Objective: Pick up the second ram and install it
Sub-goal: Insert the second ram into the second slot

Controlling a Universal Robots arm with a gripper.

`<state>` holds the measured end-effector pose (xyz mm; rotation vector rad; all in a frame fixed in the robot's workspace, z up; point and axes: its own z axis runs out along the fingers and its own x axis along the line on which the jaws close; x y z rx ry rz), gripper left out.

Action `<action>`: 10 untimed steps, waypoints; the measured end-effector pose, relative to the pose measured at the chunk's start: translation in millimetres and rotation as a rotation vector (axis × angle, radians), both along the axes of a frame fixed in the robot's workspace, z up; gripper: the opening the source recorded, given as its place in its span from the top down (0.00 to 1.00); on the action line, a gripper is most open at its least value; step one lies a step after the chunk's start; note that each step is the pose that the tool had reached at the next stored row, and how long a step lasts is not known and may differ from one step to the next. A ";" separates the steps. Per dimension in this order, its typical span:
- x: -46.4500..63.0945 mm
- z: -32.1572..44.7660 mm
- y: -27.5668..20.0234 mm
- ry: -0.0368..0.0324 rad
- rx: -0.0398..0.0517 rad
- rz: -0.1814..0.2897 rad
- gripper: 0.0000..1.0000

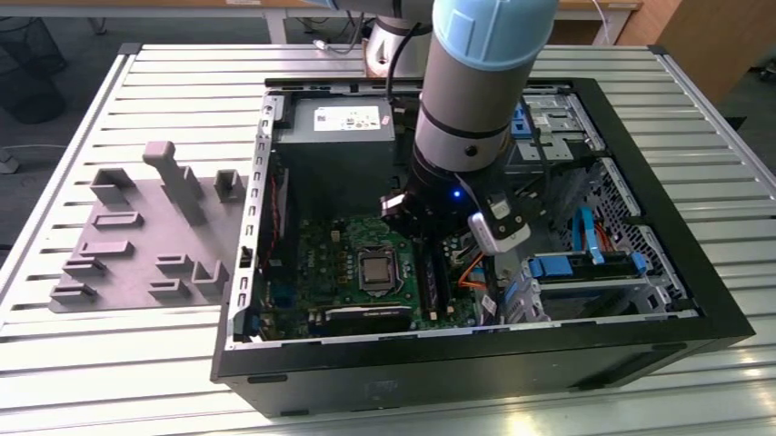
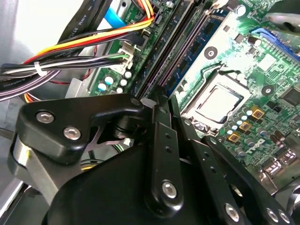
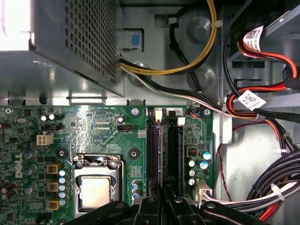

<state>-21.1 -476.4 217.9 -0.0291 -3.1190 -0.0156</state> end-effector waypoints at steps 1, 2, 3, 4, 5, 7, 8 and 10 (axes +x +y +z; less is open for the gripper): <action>0.0 -0.3 0.0 0.0001 0.0005 0.000 0.86; 0.0 -0.7 0.0 0.0000 0.0010 0.000 0.86; 0.0 -1.1 0.1 0.0001 0.0010 0.000 0.86; 0.0 -1.4 0.0 0.0003 0.0010 0.000 0.86; 0.0 -1.8 0.0 0.0003 0.0010 0.000 0.86; -0.1 -2.4 0.0 0.0005 0.0009 0.000 0.86; -0.1 -2.8 0.0 0.0005 0.0010 0.000 0.86; -0.2 -3.3 0.0 0.0007 0.0008 0.000 0.86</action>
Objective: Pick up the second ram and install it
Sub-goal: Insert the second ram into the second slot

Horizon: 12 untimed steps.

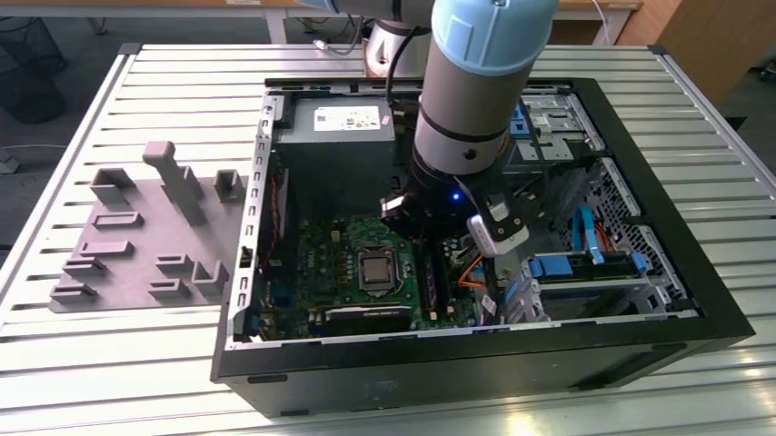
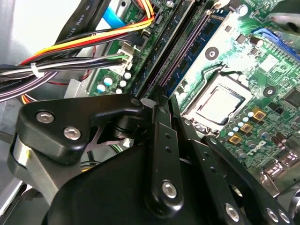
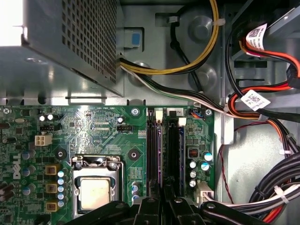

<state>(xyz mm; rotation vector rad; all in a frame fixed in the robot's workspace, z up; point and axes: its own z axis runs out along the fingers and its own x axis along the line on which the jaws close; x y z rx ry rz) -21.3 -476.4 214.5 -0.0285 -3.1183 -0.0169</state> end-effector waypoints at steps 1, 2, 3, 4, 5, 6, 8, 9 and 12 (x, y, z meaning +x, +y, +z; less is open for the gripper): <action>0.0 -0.2 0.0 0.0000 -0.0001 0.000 0.86; 0.0 -0.3 0.0 0.0000 0.0000 0.000 0.86; 0.0 -0.5 0.0 0.0000 0.0002 0.000 0.86; 0.0 -0.6 0.0 0.0000 0.0001 0.000 0.86; 0.0 -1.1 0.0 0.0001 0.0002 0.000 0.86; 0.0 -1.2 0.0 0.0001 0.0001 0.000 0.86; 0.0 -1.2 0.0 0.0001 0.0002 0.000 0.86; 0.0 -1.2 0.0 0.0001 0.0002 0.000 0.86; 0.0 -1.2 0.0 0.0001 0.0002 0.000 0.86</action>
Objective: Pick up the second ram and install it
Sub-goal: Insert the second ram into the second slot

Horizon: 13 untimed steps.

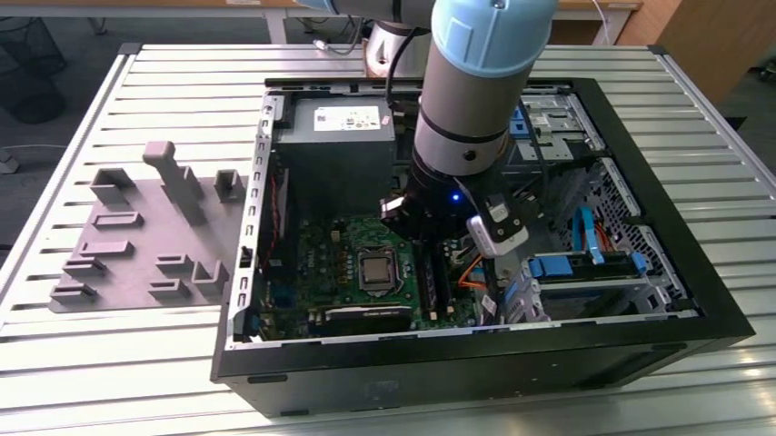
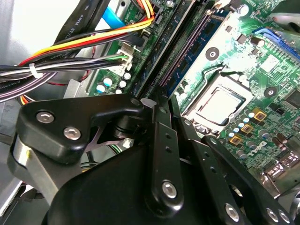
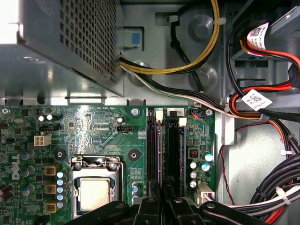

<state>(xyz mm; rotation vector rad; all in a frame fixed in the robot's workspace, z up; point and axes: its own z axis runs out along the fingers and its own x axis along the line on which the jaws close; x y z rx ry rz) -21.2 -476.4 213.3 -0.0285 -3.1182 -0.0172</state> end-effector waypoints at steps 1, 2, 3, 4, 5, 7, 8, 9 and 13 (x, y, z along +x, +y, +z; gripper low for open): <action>0.0 0.0 0.0 0.0000 0.0002 0.000 0.86; -0.1 0.0 -0.1 -0.0001 0.0005 0.000 0.86; -0.2 0.0 -0.1 0.0000 0.0006 0.001 0.86; -0.2 0.0 -0.1 0.0000 0.0007 0.001 0.86; -0.2 0.0 -0.1 0.0000 0.0008 0.001 0.86; -0.3 -2.7 -0.1 0.0000 0.0008 0.001 0.86; -0.3 -3.3 -0.1 0.0000 0.0009 0.001 0.86; -0.3 -4.0 -0.1 0.0000 0.0011 0.001 0.86; -0.3 -4.8 -0.2 0.0001 0.0017 0.001 0.86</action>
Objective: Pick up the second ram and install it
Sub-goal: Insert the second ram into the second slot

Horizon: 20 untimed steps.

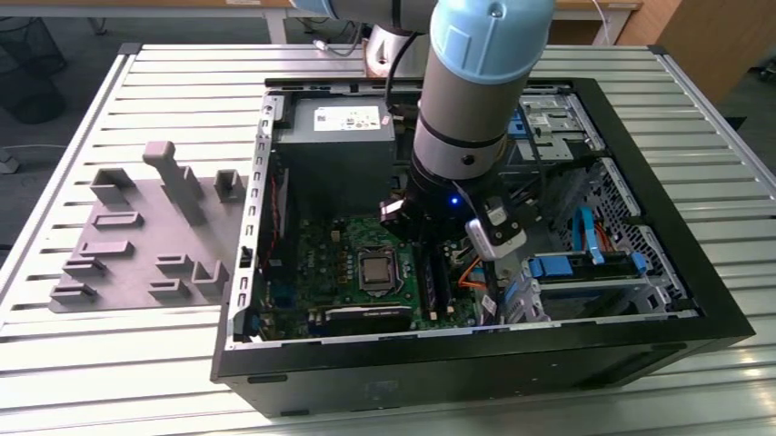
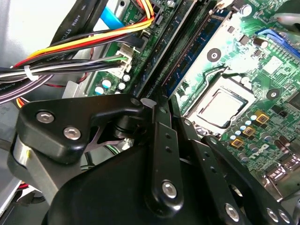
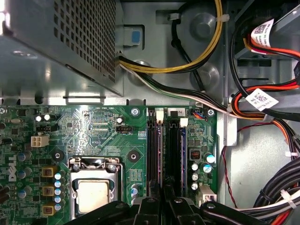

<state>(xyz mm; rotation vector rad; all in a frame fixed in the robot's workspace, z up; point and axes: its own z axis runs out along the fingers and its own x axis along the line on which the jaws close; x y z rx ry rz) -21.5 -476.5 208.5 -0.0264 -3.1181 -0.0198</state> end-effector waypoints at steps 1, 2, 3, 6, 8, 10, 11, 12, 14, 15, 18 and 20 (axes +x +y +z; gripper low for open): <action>0.0 0.0 0.0 0.0000 0.0000 0.000 0.86; 0.0 -0.2 0.0 -0.0001 0.0002 0.000 0.86; 0.0 -0.2 0.0 -0.0001 0.0002 0.000 0.86; 0.0 -0.5 0.0 -0.0001 0.0004 0.000 0.86; 0.0 -2.0 0.1 -0.0001 0.0005 0.000 0.86; 0.0 -2.5 0.0 0.0000 0.0001 0.000 0.86; 0.0 -2.5 0.0 0.0000 0.0001 0.000 0.86; 0.0 -2.6 0.0 0.0000 0.0000 0.000 0.86; 0.0 -2.8 0.0 0.0000 0.0003 0.000 0.86; 0.0 -2.8 0.0 -0.0001 0.0003 0.000 0.86; 0.0 -3.0 0.0 -0.0001 0.0003 0.000 0.85; 0.0 -3.0 0.0 -0.0001 0.0003 0.000 0.79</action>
